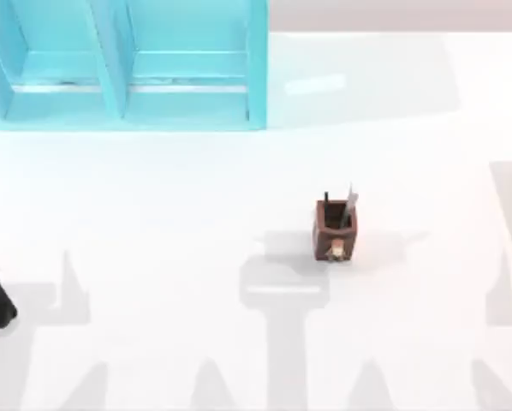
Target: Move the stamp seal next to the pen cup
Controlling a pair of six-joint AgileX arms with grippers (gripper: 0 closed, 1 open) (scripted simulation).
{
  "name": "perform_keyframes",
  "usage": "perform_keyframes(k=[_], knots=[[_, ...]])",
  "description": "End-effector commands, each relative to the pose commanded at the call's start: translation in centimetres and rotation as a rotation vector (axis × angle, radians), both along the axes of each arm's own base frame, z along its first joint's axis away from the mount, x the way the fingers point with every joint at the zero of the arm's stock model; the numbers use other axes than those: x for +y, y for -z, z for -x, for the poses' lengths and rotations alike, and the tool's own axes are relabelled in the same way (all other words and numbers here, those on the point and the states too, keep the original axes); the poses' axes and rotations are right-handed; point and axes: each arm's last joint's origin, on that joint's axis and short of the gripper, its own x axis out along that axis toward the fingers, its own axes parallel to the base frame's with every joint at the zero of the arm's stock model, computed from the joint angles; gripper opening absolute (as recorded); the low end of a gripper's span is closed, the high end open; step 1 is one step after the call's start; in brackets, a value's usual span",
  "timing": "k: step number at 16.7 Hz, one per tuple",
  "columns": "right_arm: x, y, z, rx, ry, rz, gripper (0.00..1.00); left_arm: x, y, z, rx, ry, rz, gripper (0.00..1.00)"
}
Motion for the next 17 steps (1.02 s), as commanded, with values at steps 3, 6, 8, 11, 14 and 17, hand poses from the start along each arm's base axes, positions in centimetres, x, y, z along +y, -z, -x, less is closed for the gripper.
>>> perform_keyframes(k=[3, 6, 8, 11, 14, 17], knots=[[0.0, 0.0, 0.0, 0.0, 0.0, 0.0, 1.0, 0.0, -0.2, 0.0, 0.01, -0.002, -0.002, 1.0], [0.0, 0.0, 0.0, 0.0, 0.0, 0.0, 1.0, 0.2, -1.8, -0.1, 0.099, -0.016, -0.02, 1.0], [0.0, 0.0, 0.0, 0.0, 0.0, 0.0, 1.0, 0.4, -3.6, -0.5, 0.207, -0.027, -0.037, 1.0], [0.0, 0.0, 0.0, 0.0, 0.0, 0.0, 1.0, 0.9, -6.3, -2.2, 0.457, -0.045, -0.06, 1.0], [0.0, 0.0, 0.0, 0.0, 0.0, 0.0, 1.0, 1.8, -8.0, -5.5, 0.777, -0.052, -0.071, 1.0], [0.0, 0.0, 0.0, 0.0, 0.0, 0.0, 1.0, 3.0, -9.0, -9.2, 1.062, -0.045, -0.067, 1.0]])
